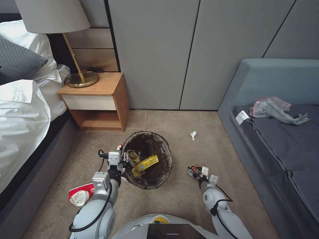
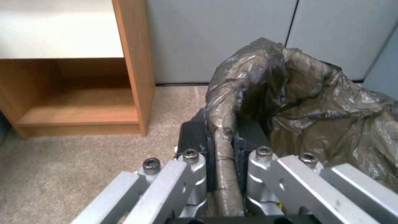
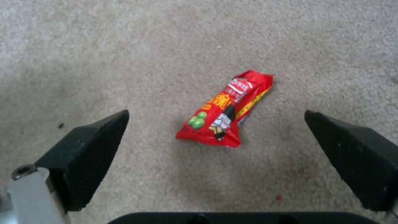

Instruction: Pick up the trash bin, then pick up the garbage from the floor and place it into the trash bin.

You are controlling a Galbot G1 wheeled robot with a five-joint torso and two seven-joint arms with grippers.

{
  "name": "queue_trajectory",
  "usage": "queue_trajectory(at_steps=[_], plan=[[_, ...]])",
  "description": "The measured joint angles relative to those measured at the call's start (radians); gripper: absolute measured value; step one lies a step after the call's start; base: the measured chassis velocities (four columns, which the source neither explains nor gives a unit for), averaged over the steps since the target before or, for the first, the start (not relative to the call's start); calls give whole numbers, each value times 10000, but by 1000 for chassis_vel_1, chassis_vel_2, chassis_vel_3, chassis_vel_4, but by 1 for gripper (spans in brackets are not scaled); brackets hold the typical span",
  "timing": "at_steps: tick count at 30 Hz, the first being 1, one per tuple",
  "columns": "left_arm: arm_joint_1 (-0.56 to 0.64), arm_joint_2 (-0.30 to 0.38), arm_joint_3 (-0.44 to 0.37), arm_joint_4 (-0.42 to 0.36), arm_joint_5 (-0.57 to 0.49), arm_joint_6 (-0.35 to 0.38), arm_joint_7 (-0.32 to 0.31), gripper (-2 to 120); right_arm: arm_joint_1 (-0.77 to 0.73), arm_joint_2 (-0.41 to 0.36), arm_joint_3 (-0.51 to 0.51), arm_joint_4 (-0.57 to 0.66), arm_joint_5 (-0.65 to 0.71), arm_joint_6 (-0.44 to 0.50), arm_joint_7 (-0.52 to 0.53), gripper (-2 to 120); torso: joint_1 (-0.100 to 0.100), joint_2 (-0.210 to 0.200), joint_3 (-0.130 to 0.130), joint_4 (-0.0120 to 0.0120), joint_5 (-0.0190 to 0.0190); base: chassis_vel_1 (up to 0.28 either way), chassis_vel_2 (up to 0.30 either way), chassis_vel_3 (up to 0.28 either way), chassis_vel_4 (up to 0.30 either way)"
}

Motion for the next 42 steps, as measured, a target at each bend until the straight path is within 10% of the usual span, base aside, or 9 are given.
queue_trajectory(at_steps=[21, 42], plan=[[0, 0, 0, 0, 0, 0, 0, 7, 517, 15, -69, -732, -184, 160, -174, 98, 0, 0, -1, 0, -1, 0, 0, 0, 0], [0, 0, 0, 0, 0, 0, 0, 7, 851, 89, -21, -1655, -396, 420, -339, 54, -1, 3, -2, -7, -11, 0, 0, 0, 0]])
